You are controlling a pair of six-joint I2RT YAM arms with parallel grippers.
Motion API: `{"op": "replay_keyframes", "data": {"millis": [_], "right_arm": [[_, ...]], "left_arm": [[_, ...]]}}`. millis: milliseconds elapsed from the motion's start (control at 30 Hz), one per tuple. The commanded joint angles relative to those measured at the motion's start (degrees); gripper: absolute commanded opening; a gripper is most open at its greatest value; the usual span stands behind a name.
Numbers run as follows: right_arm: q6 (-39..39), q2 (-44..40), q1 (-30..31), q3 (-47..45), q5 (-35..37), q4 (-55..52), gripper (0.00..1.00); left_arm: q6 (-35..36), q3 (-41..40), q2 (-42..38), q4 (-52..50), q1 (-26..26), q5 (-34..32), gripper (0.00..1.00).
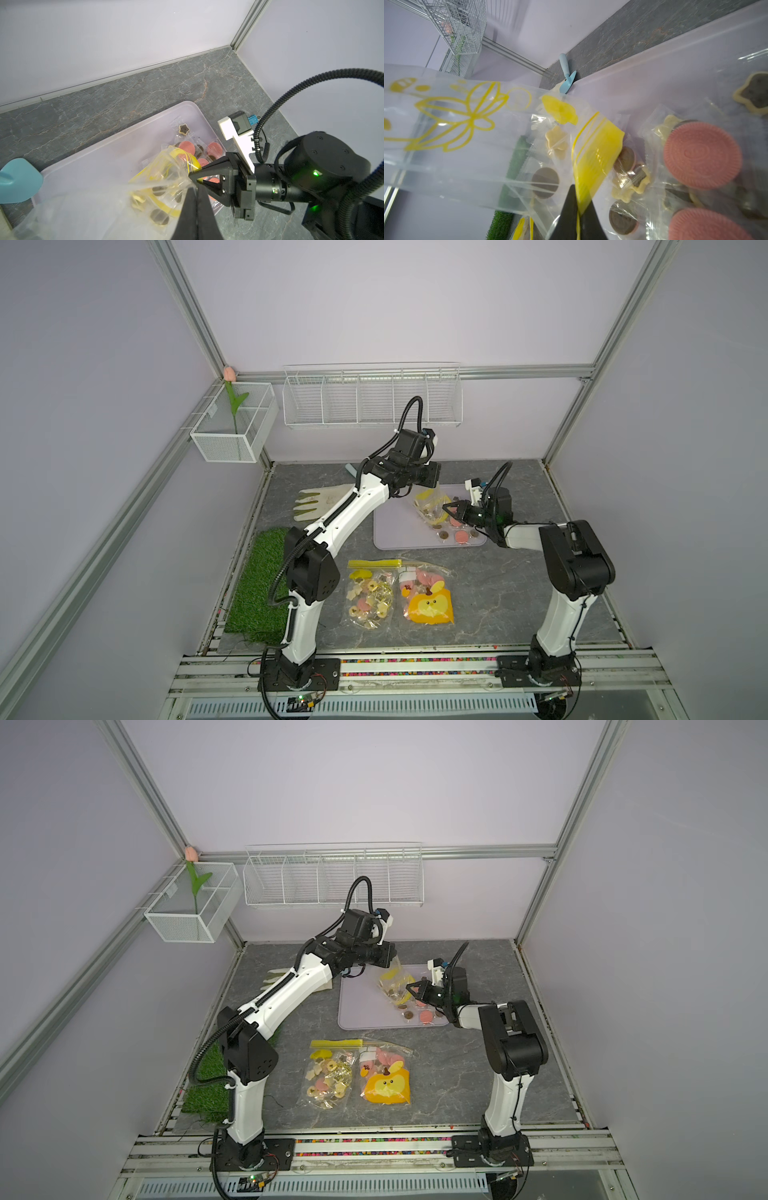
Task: Pour cookies out of the ziploc bag
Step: 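Pour the cookies out of the ziploc bag onto the tray.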
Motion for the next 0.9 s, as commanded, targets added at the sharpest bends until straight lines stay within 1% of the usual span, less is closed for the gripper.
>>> {"op": "replay_keyframes", "data": {"millis": [0, 33, 67, 167, 267, 400, 467, 567, 700, 767, 867], "right_arm": [[-1.50, -2.52, -0.14, -1.48, 0.23, -3.08, 0.12], [-1.65, -2.95, -0.12, -1.74, 0.40, -3.53, 0.13], [-1.87, -3.41, -1.76, -2.09, 0.49, -3.88, 0.14], [-2.64, -4.41, -2.17, -2.30, 0.23, -5.33, 0.17], [-3.08, -5.53, -2.47, -2.60, 0.54, -6.71, 0.32], [-3.68, -7.24, -2.69, -2.73, 0.84, -8.53, 0.36], [-4.10, -8.48, -2.77, -2.90, 1.14, -10.09, 0.39], [-5.94, -12.02, -2.78, -2.91, 3.49, -15.09, 0.49], [-9.15, -16.99, -2.70, -5.04, 7.19, -22.14, 0.60], [-10.50, -18.59, -2.69, -4.77, 8.26, -25.57, 0.62], [-11.63, -20.70, -2.59, -5.32, 9.63, -27.80, 0.63]], "left_arm": [[1.07, 0.73, -2.45, 2.31, -0.75, -0.02, 0.00], [1.17, 0.80, -2.33, 2.38, -0.96, -0.01, 0.00], [1.20, 0.82, -2.16, 2.20, -1.12, -0.05, 0.00], [1.13, 0.97, -1.87, 2.06, -1.33, 0.42, 0.00], [0.95, 0.99, -1.87, 2.02, -1.33, 0.49, 0.00], [0.82, 1.17, -1.77, 2.04, -1.41, 0.84, 0.00], [0.92, 1.33, -1.68, 1.76, -1.46, 0.98, 0.00], [1.25, 1.87, -1.35, 1.10, -1.59, 1.01, 0.00], [2.81, 5.57, 0.10, -2.31, -2.37, -0.63, 0.00], [3.06, 7.47, 0.94, -3.61, -2.81, -0.68, 0.00], [3.15, 9.65, 2.03, -4.94, -3.52, -1.25, 0.00]]}}
